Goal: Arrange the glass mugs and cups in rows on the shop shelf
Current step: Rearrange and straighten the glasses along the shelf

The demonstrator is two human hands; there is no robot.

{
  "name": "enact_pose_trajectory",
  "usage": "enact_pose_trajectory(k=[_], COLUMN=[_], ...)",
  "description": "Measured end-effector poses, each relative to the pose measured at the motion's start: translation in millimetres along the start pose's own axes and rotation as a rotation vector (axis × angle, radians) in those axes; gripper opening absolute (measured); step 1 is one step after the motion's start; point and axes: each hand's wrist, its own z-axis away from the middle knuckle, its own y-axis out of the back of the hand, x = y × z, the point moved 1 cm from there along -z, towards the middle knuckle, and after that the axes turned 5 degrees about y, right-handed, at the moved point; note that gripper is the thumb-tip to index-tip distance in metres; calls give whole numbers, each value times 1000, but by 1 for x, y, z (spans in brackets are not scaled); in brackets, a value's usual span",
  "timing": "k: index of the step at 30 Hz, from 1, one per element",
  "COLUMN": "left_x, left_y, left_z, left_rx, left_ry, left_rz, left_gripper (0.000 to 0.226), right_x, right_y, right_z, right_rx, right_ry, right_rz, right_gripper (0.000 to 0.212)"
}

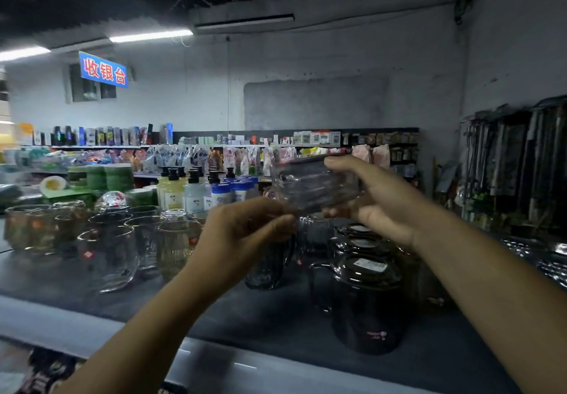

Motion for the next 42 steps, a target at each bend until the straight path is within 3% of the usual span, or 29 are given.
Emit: enact_pose_trajectory(k=[4, 6, 9, 11, 13, 16, 24, 28, 33, 38, 42], left_x=[-24, -37, -51, -55, -58, -64, -71, -70, -70, -71, -70], left_y=[19, 28, 30, 27, 24, 22, 18, 18, 16, 17, 19], left_z=[2, 2, -1, -4, -6, -9, -7, -4, 1, 3, 4], left_rx=[-22, -19, -91, -148, -190, -213, -120, -78, -26, -15, -20], left_ry=[-190, -175, -98, -66, -53, -65, -131, -143, -124, -103, -108], left_rz=[-366, -484, -652, -717, -751, -741, -665, -662, -628, -624, -635], left_gripper=[15, 22, 52, 57, 49, 38, 33, 29, 24, 30, 31], right_x=[-20, -31, -40, -41, -37, -28, -8, 4, 20, 31, 37], right_y=[-3, -7, -14, -18, -22, -24, -27, -33, -38, -36, -28], right_z=[10, 14, 16, 12, 5, -6, -35, -40, -40, -38, -31], right_rx=[85, 125, 73, 38, 7, -36, -107, -184, -236, -245, -222], right_ry=[119, 141, 102, 82, 69, 35, -80, -131, -154, -161, -152], right_rz=[503, 724, 915, 1008, 1061, 1141, 1278, 1370, 1488, 1516, 1464], right_gripper=[38, 34, 31, 28, 26, 40, 55, 49, 86, 90, 81])
